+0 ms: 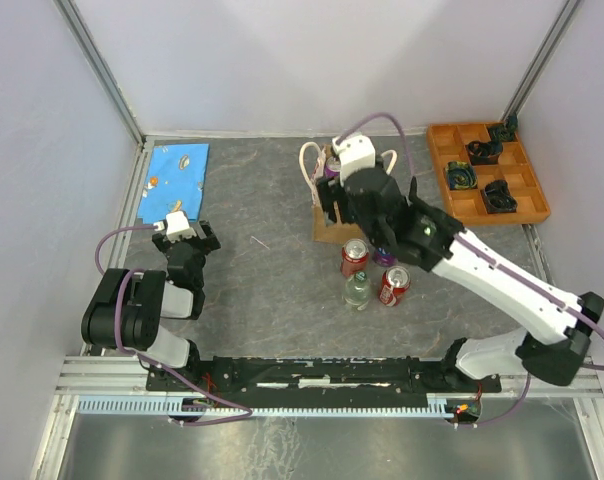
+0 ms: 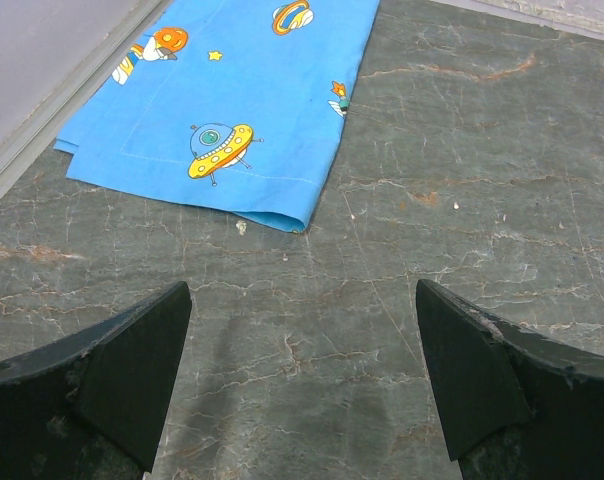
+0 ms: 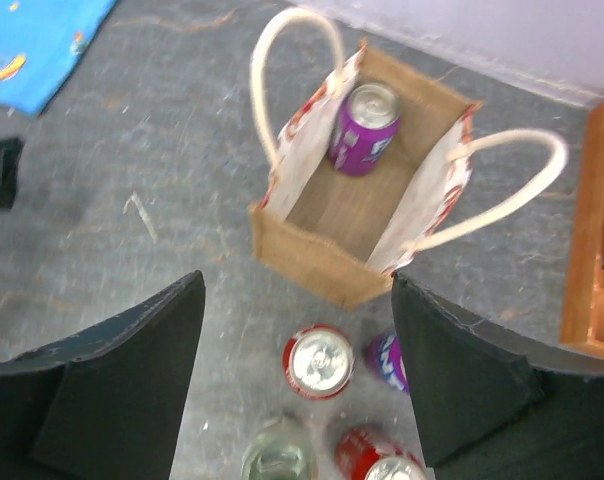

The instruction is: Take the beverage out of the canvas bag

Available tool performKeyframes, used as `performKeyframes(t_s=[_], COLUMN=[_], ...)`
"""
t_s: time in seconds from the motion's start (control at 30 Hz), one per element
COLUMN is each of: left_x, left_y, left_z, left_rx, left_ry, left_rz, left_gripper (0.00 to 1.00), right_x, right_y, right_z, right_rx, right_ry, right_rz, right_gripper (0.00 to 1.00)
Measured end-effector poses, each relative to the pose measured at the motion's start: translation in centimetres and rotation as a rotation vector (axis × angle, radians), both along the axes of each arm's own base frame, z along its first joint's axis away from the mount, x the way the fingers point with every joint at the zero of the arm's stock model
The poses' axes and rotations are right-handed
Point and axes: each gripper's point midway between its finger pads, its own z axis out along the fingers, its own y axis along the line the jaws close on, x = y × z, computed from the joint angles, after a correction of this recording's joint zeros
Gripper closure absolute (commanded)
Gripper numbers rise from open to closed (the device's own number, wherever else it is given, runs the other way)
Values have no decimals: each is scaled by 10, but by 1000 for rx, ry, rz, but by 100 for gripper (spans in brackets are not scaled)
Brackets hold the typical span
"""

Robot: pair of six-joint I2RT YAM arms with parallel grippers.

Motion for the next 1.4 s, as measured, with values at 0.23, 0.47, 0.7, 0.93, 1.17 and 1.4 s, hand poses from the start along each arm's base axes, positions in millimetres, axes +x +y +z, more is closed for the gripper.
performKeyframes(t_s=[0.23, 0.47, 0.7, 0.93, 1.17, 1.4], left_x=[0, 0, 0, 0, 0, 0], left_y=[0, 0, 0, 0, 0, 0], left_z=[0, 0, 0, 0, 0, 0], left_rx=[0, 0, 0, 0, 0, 0], left_ry=[0, 0, 0, 0, 0, 0], left_rz=[0, 0, 0, 0, 0, 0], left_gripper=[1, 1, 1, 1, 1, 1], right_x=[85, 168, 187, 203, 214, 229], right_y=[-31, -40, -15, -4, -7, -6], right_z=[14, -24, -92, -114, -144, -177], right_rx=[10, 36, -20, -22, -46, -74], right_ry=[37, 202, 372, 405, 446, 473], right_rz=[-198, -263, -205, -190, -208, -218], right_gripper=[27, 30, 32, 31, 25, 18])
